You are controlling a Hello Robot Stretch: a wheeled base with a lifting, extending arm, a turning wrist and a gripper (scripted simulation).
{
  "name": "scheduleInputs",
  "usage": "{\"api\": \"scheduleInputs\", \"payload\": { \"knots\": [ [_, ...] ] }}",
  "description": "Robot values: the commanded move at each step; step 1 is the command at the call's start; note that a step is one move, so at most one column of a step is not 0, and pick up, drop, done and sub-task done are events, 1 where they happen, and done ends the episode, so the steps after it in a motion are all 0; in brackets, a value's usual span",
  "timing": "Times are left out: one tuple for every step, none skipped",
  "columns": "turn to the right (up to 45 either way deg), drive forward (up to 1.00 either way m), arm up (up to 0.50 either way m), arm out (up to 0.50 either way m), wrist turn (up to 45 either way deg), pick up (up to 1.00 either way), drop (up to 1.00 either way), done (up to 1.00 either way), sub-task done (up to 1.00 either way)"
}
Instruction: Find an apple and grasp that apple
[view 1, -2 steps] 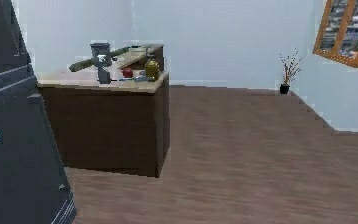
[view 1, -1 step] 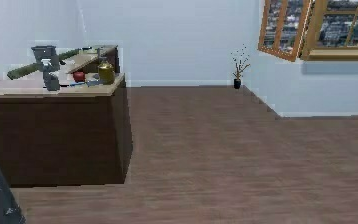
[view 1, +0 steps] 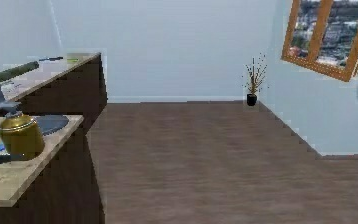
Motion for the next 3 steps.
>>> {"api": "scheduleInputs", "payload": {
  "knots": [
    [6.0,0.0,0.0,0.0,0.0,0.0,0.0,0.0,0.0],
    [0.0,0.3,0.0,0.0,0.0,0.0,0.0,0.0,0.0],
    [0.0,0.1,0.0,0.0,0.0,0.0,0.0,0.0,0.0]
  ]
}}
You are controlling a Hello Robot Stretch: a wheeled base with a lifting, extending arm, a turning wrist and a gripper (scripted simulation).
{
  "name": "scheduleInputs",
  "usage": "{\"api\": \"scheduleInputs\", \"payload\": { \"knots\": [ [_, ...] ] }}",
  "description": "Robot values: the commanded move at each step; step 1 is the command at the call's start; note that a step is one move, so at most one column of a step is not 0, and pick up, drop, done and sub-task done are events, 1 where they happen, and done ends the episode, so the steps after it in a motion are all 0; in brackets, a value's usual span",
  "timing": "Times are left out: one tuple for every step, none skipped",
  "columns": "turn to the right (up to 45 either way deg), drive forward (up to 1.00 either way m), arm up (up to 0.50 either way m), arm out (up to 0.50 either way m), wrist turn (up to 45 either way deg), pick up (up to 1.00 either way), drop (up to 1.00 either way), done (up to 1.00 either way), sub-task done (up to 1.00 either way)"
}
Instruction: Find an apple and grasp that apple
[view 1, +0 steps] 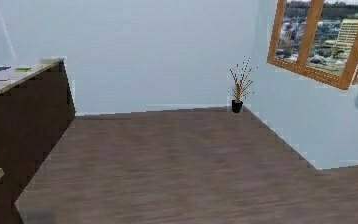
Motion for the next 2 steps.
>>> {"api": "scheduleInputs", "payload": {
  "knots": [
    [-45.0,0.0,0.0,0.0,0.0,0.0,0.0,0.0,0.0],
    [-45.0,0.0,0.0,0.0,0.0,0.0,0.0,0.0,0.0]
  ]
}}
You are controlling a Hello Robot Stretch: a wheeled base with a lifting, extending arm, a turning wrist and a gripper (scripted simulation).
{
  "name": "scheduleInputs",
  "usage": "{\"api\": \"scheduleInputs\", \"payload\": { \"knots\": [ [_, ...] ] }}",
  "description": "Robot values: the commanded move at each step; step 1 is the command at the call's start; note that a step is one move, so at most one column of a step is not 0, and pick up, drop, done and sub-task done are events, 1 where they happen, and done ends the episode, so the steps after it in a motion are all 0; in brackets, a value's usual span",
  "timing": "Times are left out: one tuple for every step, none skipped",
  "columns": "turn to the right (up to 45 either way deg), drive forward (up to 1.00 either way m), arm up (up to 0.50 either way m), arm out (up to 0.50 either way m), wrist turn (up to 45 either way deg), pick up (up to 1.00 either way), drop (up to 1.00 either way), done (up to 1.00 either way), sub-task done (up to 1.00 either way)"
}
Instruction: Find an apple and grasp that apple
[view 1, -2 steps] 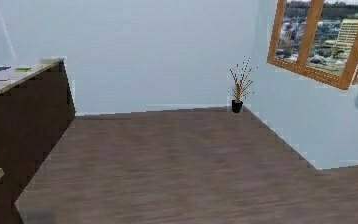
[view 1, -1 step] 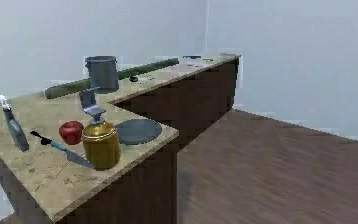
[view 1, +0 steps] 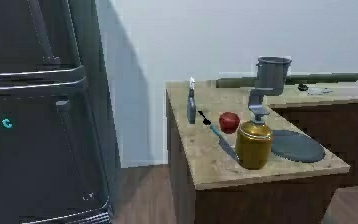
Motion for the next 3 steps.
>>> {"api": "scheduleInputs", "payload": {
  "knots": [
    [-45.0,0.0,0.0,0.0,0.0,0.0,0.0,0.0,0.0],
    [-27.0,0.0,0.0,0.0,0.0,0.0,0.0,0.0,0.0],
    [45.0,0.0,0.0,0.0,0.0,0.0,0.0,0.0,0.0]
  ]
}}
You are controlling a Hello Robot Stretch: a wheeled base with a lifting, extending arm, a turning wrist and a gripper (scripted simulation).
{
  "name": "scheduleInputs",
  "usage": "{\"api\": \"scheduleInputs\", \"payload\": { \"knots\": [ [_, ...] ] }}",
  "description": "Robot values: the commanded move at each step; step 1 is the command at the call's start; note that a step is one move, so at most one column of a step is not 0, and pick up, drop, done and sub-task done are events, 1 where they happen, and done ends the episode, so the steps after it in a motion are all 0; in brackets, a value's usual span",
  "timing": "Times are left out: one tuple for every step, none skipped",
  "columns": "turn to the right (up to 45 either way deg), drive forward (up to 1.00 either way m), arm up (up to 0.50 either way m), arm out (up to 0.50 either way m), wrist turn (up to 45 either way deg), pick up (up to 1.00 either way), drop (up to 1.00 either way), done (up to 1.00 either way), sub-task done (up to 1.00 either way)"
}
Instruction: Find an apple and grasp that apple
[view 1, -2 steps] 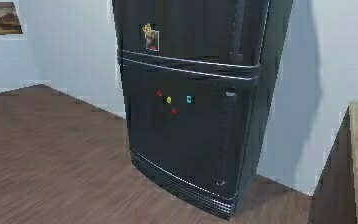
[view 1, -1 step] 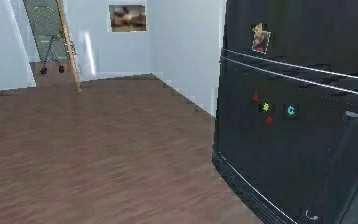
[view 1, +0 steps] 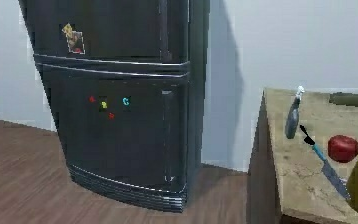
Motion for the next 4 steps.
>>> {"api": "scheduleInputs", "payload": {
  "knots": [
    [6.0,0.0,0.0,0.0,0.0,0.0,0.0,0.0,0.0],
    [0.0,0.9,0.0,0.0,0.0,0.0,0.0,0.0,0.0],
    [0.0,0.0,0.5,0.0,0.0,0.0,0.0,0.0,0.0],
    [0.0,0.0,0.38,0.0,0.0,0.0,0.0,0.0,0.0]
  ]
}}
